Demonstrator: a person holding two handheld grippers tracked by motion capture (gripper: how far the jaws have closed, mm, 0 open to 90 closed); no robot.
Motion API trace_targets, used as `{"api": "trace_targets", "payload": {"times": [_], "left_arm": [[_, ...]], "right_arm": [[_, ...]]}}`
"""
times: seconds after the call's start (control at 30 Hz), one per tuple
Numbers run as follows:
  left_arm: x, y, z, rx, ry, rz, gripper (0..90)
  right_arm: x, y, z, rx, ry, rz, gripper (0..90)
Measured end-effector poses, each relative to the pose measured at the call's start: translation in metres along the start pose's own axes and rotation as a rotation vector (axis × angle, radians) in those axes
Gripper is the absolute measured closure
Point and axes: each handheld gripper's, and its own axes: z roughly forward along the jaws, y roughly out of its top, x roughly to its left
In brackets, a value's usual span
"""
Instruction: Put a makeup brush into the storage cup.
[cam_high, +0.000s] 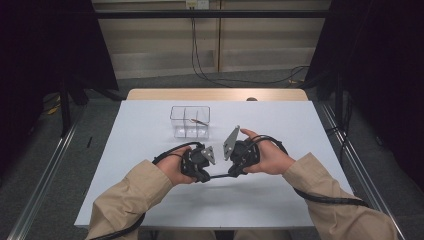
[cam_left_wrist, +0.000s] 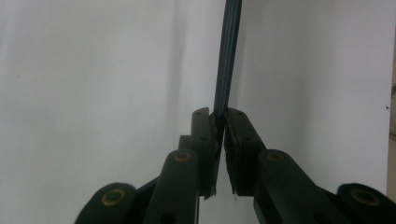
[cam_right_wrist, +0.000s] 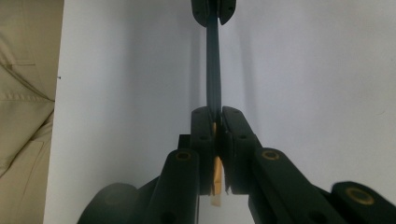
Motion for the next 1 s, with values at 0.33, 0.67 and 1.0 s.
{"api": "trace_targets", "payload": {"times": [0.33, 0.67, 1.0], "left_arm": [[-0.0029, 0.0025, 0.0002, 0.019, -0.004, 0.038, 84.7], [-0.0030, 0.0038, -0.0056, 0.021, -0.028, 0.050, 85.4], [-0.0044, 0.0024, -0.0084, -0.024, -0.023, -0.001, 85.4]], "right_arm": [[0.0008, -0.0004, -0.0029, 0.001, 0.004, 0.011, 83.8], [0.0009, -0.0014, -0.0018, -0.019, 0.007, 0.010, 78.4], [0.0002, -0.0050, -0.0009, -0.059, 0.003, 0.050, 47.0]]}}
